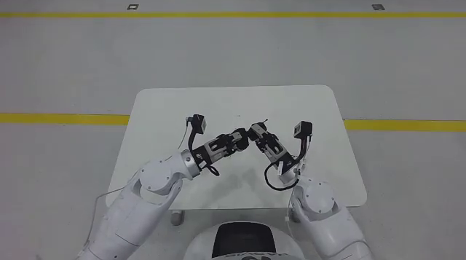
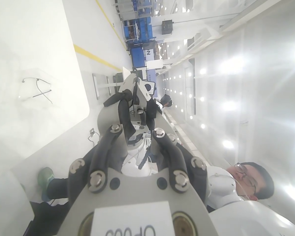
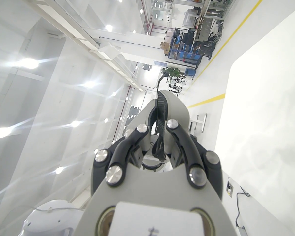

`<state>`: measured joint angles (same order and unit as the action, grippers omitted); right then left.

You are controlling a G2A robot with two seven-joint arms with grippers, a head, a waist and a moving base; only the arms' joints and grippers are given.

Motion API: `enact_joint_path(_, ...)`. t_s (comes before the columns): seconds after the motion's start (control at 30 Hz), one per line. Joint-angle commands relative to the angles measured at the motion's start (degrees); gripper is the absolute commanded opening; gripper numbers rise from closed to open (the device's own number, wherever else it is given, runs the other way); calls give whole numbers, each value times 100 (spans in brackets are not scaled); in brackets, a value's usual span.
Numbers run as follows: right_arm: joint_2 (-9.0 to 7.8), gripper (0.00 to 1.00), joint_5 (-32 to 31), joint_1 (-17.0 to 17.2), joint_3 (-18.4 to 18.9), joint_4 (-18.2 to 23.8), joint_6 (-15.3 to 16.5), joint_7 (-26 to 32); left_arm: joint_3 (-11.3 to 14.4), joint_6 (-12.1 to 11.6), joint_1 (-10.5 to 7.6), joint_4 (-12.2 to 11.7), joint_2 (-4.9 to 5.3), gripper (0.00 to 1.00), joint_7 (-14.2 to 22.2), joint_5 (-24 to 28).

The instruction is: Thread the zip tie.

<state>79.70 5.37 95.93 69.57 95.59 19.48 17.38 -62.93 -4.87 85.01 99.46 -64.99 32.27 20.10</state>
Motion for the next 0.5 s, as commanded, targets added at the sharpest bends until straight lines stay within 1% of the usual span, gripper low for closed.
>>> enact_joint_path(0.0,-3,0,-5,13,2,5,0,6,10,-4,-3,-4,2,13,-5,7)
enact_joint_path(0.03,-4,0,-8,19,4,8,0,5,15,-7,-3,-7,3,9,-6,11)
enact_joint_path(0.07,-5,0,-11,26,5,9,0,4,20,-10,-3,-10,5,0,-9,13)
enact_joint_path(0.4,-20,0,-44,67,17,41,0,-8,65,-27,-6,-31,18,0,-10,54)
enact_joint_path(0.43,-22,3,-45,72,20,48,0,-10,70,-31,-4,-32,20,0,-15,57)
enact_joint_path(0.47,-24,15,-45,76,22,53,0,-7,72,-33,-2,-32,22,0,-18,62)
